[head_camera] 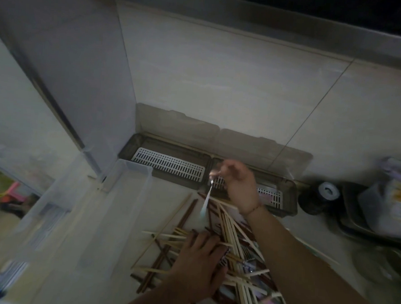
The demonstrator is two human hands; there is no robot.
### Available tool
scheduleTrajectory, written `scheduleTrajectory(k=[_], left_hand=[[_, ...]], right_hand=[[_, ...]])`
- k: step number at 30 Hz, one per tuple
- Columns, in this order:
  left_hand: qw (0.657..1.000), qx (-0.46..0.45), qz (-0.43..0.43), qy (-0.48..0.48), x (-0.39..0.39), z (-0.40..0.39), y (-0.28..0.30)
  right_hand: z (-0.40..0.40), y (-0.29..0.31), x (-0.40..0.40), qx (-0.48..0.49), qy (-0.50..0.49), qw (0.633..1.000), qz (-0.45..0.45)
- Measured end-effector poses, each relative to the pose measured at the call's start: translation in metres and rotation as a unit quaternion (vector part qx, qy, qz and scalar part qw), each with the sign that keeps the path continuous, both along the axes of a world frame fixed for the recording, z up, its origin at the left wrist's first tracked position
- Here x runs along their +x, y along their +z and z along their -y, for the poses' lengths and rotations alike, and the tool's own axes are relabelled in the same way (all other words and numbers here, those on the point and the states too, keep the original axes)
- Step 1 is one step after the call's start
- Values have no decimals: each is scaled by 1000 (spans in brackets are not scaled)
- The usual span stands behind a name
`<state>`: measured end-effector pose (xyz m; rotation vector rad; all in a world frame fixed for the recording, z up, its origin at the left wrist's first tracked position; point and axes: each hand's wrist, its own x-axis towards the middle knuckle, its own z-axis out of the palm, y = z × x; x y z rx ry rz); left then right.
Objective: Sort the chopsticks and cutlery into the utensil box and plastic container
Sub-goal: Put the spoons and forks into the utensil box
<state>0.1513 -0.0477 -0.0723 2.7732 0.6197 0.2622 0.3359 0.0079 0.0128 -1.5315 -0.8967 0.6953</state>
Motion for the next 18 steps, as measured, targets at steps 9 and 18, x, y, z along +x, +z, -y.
scheduleTrajectory(k=[9,18], left_hand=[[1000,13,17,-4,0,-1,0],[999,1,35,-7,1,-1,-2]], right_hand=[[5,51,72,142,-231,948,-165],[11,18,78,-138,26,958,251]])
